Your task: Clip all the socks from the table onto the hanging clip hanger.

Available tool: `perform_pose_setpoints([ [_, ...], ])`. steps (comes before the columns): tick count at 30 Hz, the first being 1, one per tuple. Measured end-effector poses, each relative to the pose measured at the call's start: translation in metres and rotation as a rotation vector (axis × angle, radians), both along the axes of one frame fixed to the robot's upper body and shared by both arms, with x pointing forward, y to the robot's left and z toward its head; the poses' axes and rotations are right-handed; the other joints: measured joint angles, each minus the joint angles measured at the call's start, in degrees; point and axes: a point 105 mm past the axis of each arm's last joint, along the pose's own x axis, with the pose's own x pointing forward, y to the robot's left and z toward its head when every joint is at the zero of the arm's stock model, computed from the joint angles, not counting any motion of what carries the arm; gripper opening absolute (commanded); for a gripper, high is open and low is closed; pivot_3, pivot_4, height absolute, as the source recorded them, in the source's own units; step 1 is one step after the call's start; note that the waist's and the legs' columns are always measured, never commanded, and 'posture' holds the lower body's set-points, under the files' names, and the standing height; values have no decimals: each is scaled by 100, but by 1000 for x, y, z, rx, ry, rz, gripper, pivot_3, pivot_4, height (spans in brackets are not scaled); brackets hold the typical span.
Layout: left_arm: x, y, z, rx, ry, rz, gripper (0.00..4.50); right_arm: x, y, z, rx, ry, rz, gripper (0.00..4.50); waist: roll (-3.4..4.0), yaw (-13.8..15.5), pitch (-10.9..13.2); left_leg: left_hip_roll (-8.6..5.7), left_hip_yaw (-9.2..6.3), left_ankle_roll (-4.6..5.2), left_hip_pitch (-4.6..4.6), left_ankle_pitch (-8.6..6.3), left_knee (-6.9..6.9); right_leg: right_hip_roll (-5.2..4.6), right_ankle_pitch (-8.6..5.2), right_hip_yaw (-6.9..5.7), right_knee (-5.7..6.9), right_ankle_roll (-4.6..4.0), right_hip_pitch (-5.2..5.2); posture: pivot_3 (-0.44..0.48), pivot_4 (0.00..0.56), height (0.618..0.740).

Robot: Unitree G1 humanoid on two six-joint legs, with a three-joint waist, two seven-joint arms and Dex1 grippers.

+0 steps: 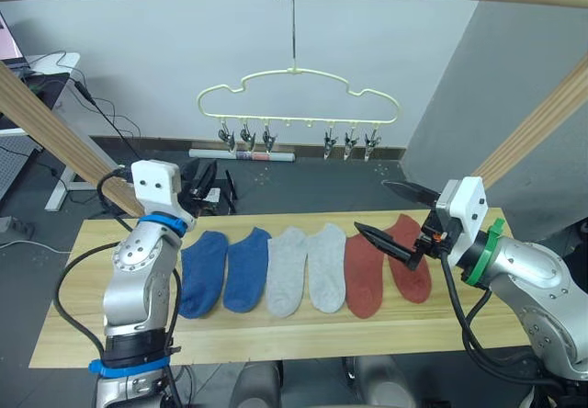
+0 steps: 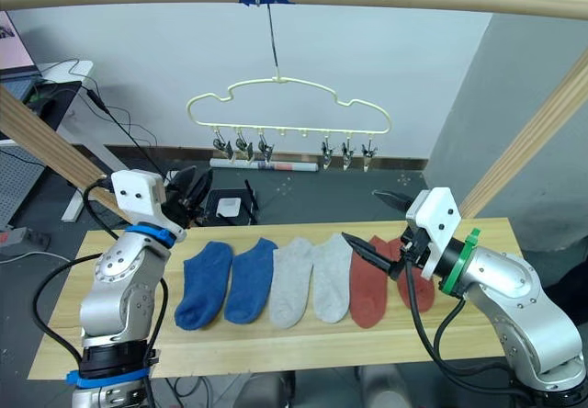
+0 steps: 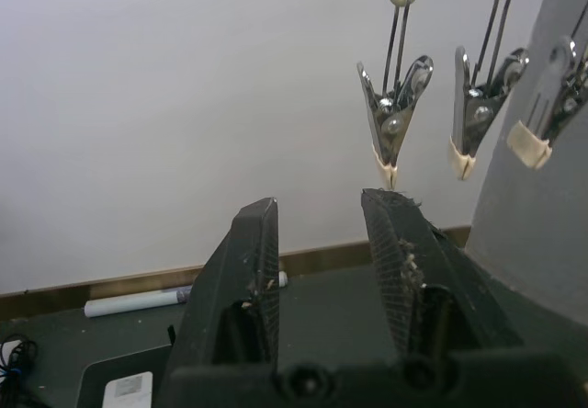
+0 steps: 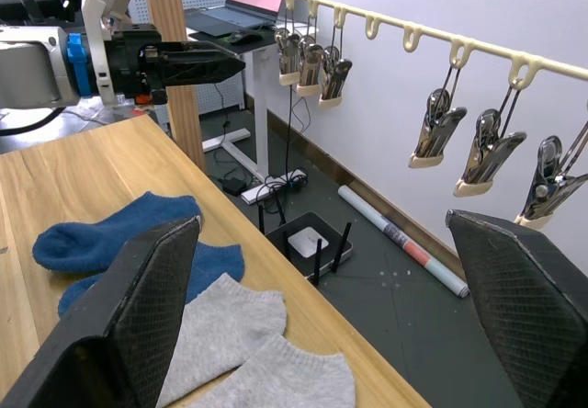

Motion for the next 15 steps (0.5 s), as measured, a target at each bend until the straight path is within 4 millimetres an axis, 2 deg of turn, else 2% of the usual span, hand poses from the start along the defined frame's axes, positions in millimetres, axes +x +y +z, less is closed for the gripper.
perform_pose_setpoints([
  [15, 13, -11, 18, -78, -98, 11, 1621, -2, 13, 22, 20, -43, 35, 4500, -13, -31, 148, 1, -2, 0, -8, 0, -1, -1, 0, -3, -4, 0, -3, -231, 329, 740],
])
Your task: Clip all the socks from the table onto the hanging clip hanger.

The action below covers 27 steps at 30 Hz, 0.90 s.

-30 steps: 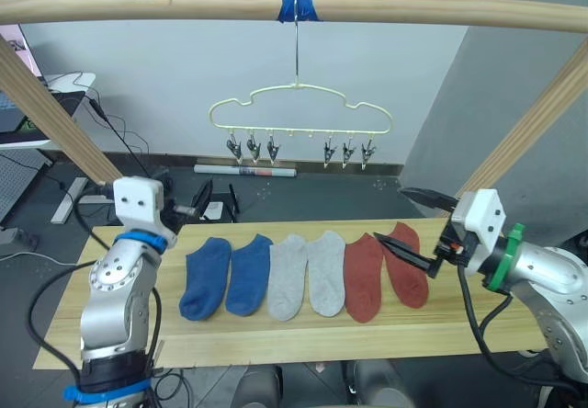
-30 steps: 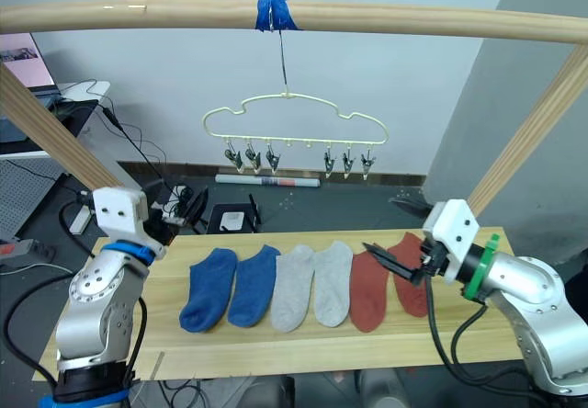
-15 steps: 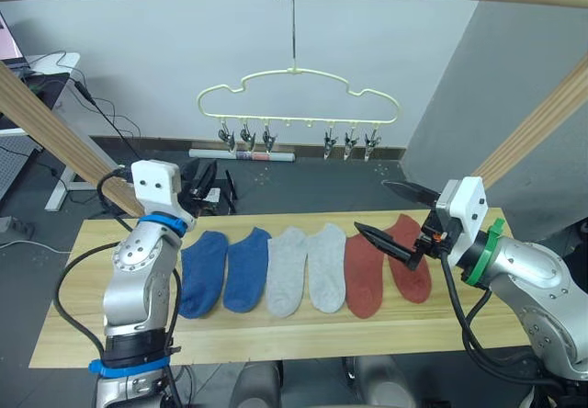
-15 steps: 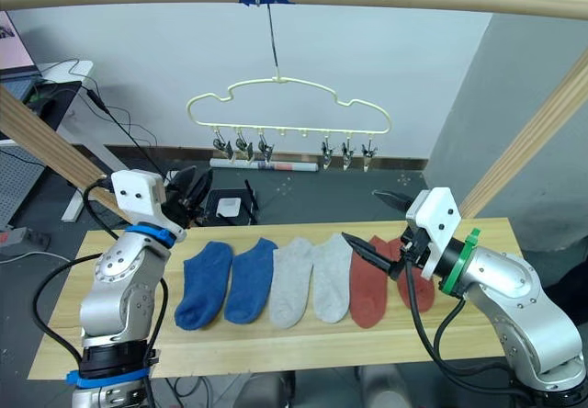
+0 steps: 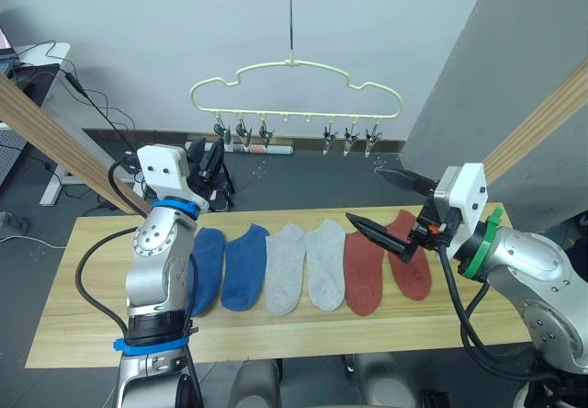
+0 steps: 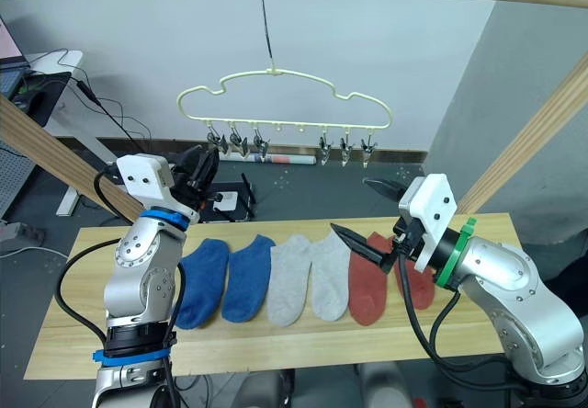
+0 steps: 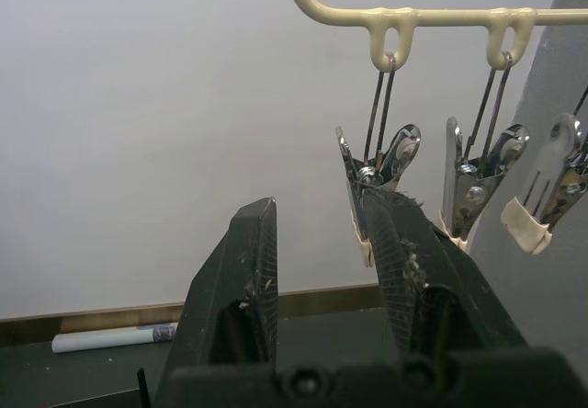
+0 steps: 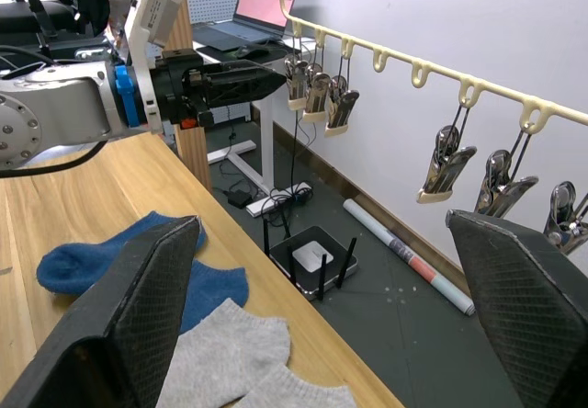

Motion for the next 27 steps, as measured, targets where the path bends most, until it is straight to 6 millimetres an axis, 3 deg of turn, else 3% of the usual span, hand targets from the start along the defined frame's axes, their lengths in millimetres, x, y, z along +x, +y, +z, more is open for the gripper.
perform_pose_setpoints([
  [5, -1, -9, -1, 7, 3, -45, 1621, -1, 6, 7, 17, -1, 28, 4500, 0, -3, 6, 0, 0, 0, -6, 0, -1, -1, 0, -1, -1, 0, -7, -231, 326, 740],
  [12, -6, -5, -7, 31, 17, -23, 1621, -2, 10, 11, 21, 4, 44, 4500, 1, -28, 6, 1, -8, -3, -66, 2, 22, -1, 1, -7, 12, 1, -56, -231, 326, 740],
  [23, 4, -16, -3, 15, -1, -11, 1621, -3, 21, 24, 42, 9, 99, 4500, 3, -36, 12, -5, -14, 0, -87, 0, 59, -4, 13, -11, 13, 12, -57, -223, 328, 740],
  [27, 8, -17, 3, 17, -24, -4, 1621, -5, 20, 18, -2, 20, 113, 4500, 3, -32, 15, -7, -12, 0, -89, 0, 59, -5, 13, -11, 9, 12, -56, -227, 329, 740],
])
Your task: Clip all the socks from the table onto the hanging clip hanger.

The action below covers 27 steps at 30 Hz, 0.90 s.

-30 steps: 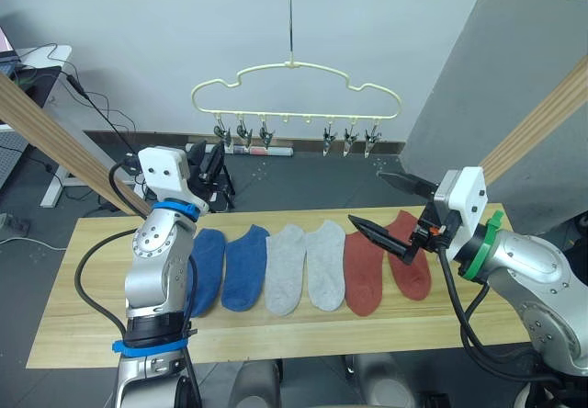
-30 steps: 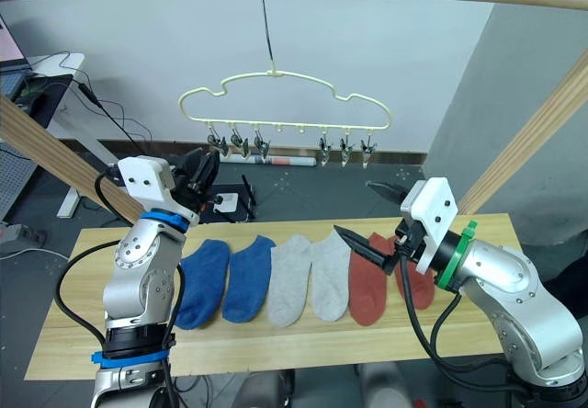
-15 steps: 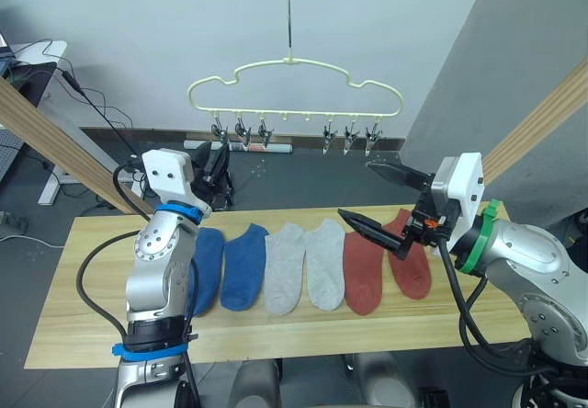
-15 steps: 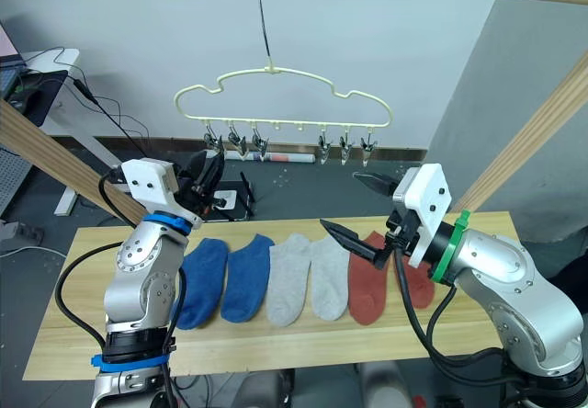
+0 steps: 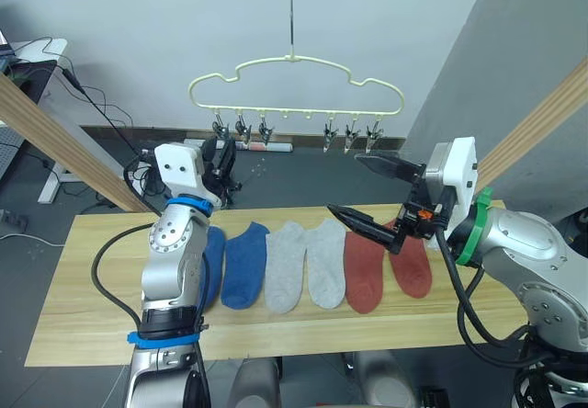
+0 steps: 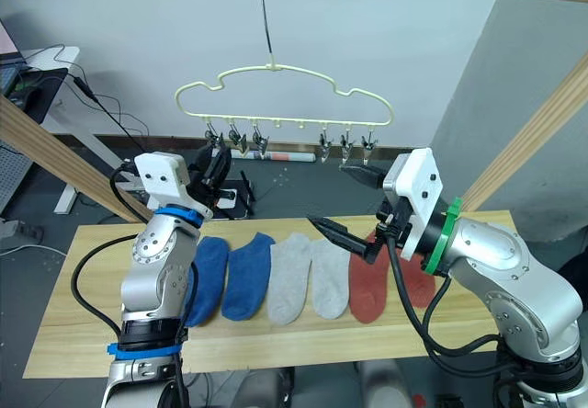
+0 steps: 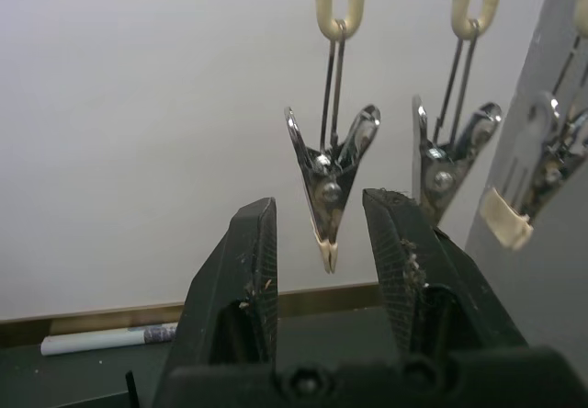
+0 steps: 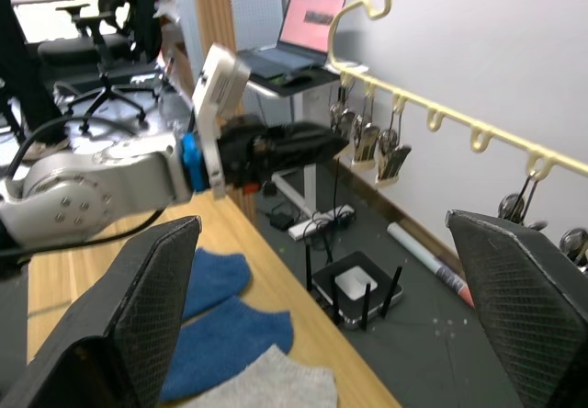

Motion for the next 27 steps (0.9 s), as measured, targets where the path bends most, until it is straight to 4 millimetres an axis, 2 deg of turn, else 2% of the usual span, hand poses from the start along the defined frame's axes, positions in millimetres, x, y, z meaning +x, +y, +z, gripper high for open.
perform_pose_setpoints([
  [3, 1, -1, 4, -3, -19, -1, 1621, -2, -2, -9, -72, -13, 12, 4500, 1, -2, 1, -1, 1, 0, 0, 0, 0, -1, 0, 0, -3, 0, 0, -228, 330, 740],
  [7, 4, -2, 3, -10, -11, -3, 1621, -3, -2, -11, -80, -32, 15, 4500, -3, -3, 5, 1, 0, 0, 0, 0, 0, -1, 0, -1, -1, 1, 0, -228, 330, 740],
  [16, 7, -5, 21, -15, -65, 3, 1621, -3, -4, -14, -78, -42, 5, 4500, -6, -8, 42, 0, 1, -1, 0, 0, 2, -1, 2, 1, -2, 3, 0, -232, 336, 740],
  [27, 7, -3, 22, -19, -68, 17, 1621, -3, -5, -15, -77, -41, -4, 4500, -12, -8, 92, 0, 1, -1, -1, 1, 2, -1, 2, 1, -3, 3, 0, -228, 338, 740],
])
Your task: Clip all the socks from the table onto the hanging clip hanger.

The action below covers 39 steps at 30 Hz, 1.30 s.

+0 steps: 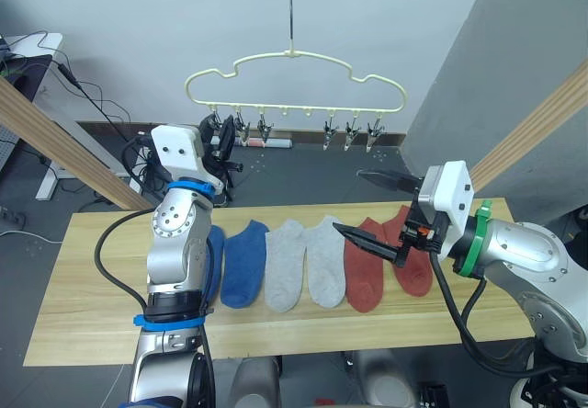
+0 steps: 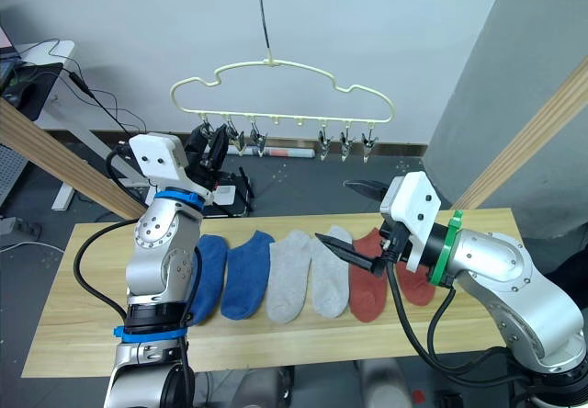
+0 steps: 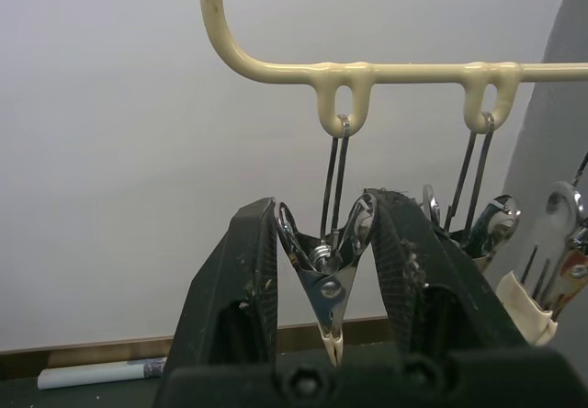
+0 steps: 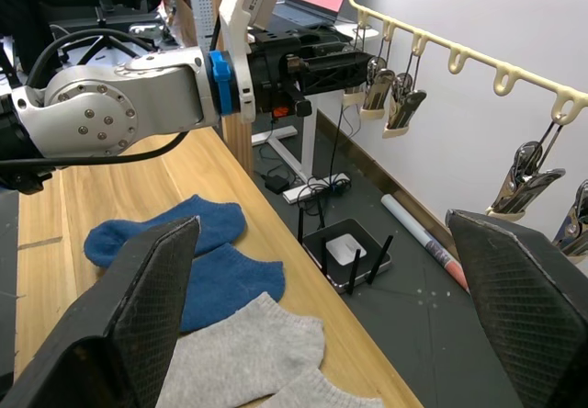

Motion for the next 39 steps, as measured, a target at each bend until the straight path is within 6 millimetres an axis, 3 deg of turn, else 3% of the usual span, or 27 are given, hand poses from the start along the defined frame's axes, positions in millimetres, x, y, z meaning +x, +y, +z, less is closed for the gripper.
perform_pose_setpoints([
  [6, 0, 0, 1, 4, -2, -1, 240, 0, 0, 0, 1, 1, -1, 4500, 0, 0, 1, 0, 0, 0, 0, 0, 0, 0, 0, 0, 1, 0, 0, -223, 340, 740],
  [16, -3, 4, 4, 61, -14, 18, 224, 3, -5, -12, -16, 39, -36, 4500, -1, 3, 2, 0, 0, 0, 0, 0, 0, 0, 0, 0, 0, 0, 0, -209, 341, 740],
  [19, -6, -1, 8, 102, -32, -9, 224, 18, -22, -37, -66, 101, -165, 4500, -2, 37, 5, 0, 0, -1, -1, 0, 0, -1, 0, 0, -1, 0, 0, -201, 343, 740],
  [23, -10, -3, 12, 129, -38, -23, 224, 45, -62, -82, -130, 183, -438, 4500, -5, 58, 11, -1, 2, -2, -1, 1, 0, -2, 0, 1, 0, 0, -2, -190, 350, 740],
  [30, -11, -4, 6, 160, 6, -55, 224, 75, -110, -145, -175, 242, -772, 4500, 8, 55, 45, 0, 7, -4, 1, 2, -1, 0, 0, 5, 5, 1, -6, -174, 361, 740],
  [35, -14, -5, 9, 178, 11, -69, 224, 94, -117, -177, -148, 277, -846, 4500, 19, 45, 73, 1, 15, -3, 2, 2, -1, -1, 2, 13, 6, 2, -7, -153, 363, 740],
  [39, -16, -4, 11, 192, 10, -75, 224, 113, -117, -179, -104, 249, -857, 4500, 24, 53, 108, 1, 14, -4, 2, 2, 0, 0, 3, 12, 9, 2, -8, -141, 363, 740],
])
